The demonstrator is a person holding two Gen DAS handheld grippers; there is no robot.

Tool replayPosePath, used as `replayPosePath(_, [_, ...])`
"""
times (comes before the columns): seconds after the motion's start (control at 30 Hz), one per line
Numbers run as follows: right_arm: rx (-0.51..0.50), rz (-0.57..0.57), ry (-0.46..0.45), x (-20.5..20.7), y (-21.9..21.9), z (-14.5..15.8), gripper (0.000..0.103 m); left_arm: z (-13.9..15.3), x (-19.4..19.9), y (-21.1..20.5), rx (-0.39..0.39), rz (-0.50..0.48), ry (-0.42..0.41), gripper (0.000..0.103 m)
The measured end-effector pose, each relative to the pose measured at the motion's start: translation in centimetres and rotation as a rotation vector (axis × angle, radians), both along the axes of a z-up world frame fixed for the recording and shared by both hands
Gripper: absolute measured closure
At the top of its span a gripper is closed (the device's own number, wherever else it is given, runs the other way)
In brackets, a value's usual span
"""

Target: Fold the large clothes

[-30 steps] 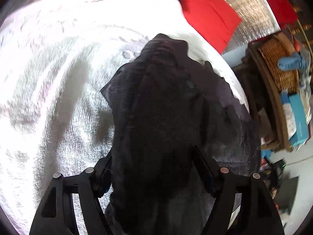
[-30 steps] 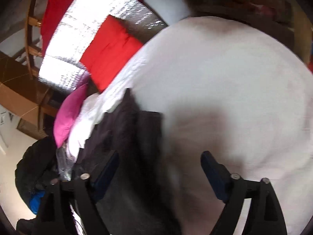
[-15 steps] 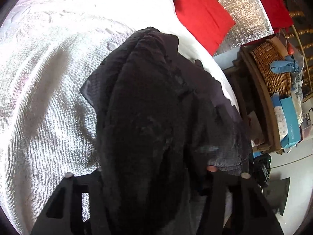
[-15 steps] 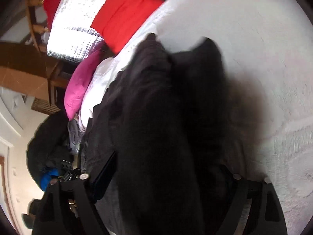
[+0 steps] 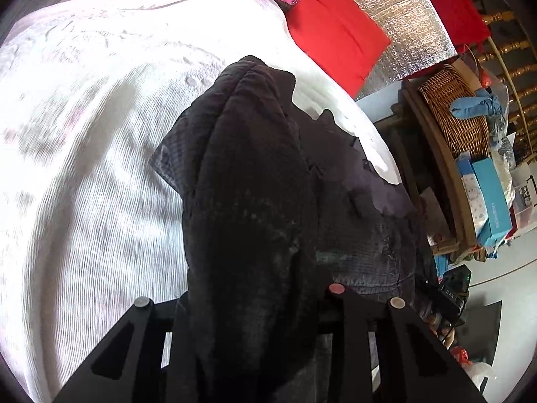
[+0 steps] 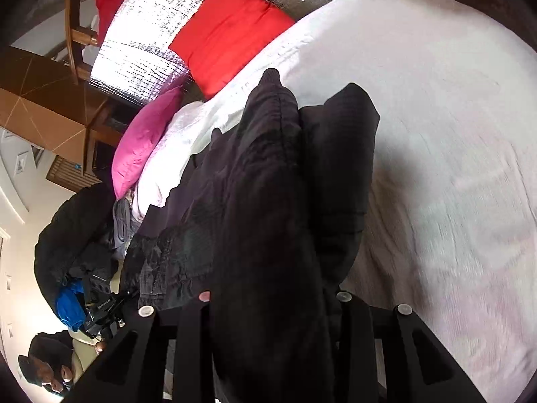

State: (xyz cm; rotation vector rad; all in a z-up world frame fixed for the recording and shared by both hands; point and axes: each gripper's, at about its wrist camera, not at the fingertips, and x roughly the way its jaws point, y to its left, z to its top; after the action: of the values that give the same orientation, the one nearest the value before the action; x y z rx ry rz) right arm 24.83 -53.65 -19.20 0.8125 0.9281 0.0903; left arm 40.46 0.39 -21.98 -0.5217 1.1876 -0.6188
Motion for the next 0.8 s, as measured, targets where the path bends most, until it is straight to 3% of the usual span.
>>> replayPosePath(0.23, [0.005, -0.007, 0.035, -6.2, 0.3, 0.1, 0.068, 0.7, -6.3, 0.9, 0.064, -0.026, -0.007, 0.071])
replayPosePath(0.3, [-0.015, -0.028, 0.037, -8.0, 0.6, -0.4, 0.068, 0.4, -7.3, 1.0, 0.102, -0.01, -0.018, 0.062])
replayPosePath(0.33, [-0.026, -0.039, 0.044, -8.4, 0.8, -0.8, 0.063, 0.0, -7.5, 1.0, 0.128, 0.006, -0.017, 0.058])
replayPosePath(0.37, [-0.039, -0.051, 0.057, -8.4, 0.8, -1.3, 0.05, -0.6, -7.5, 0.7, 0.172, 0.016, -0.024, 0.049])
replayPosePath(0.4, [-0.053, -0.07, 0.07, -8.2, 0.7, -1.9, 0.047, -1.0, -7.5, 0.3, 0.221, 0.017, -0.042, 0.037])
replayPosePath(0.53, [-0.012, -0.118, 0.051, -8.6, 0.2, -1.6, 0.045, 0.4, -8.4, -0.6, 0.34, 0.055, -0.123, 0.032])
replayPosePath(0.67, [-0.174, -0.229, 0.004, -12.5, 0.4, 1.9, 0.045, 4.0, -11.9, -0.9, 0.502, 0.14, -0.288, 0.032])
replayPosePath(0.8, [-0.37, -0.327, -0.125, -17.0, 1.6, 6.4, 0.045, 7.8, -16.2, -0.6, 0.547, 0.226, -0.453, 0.021])
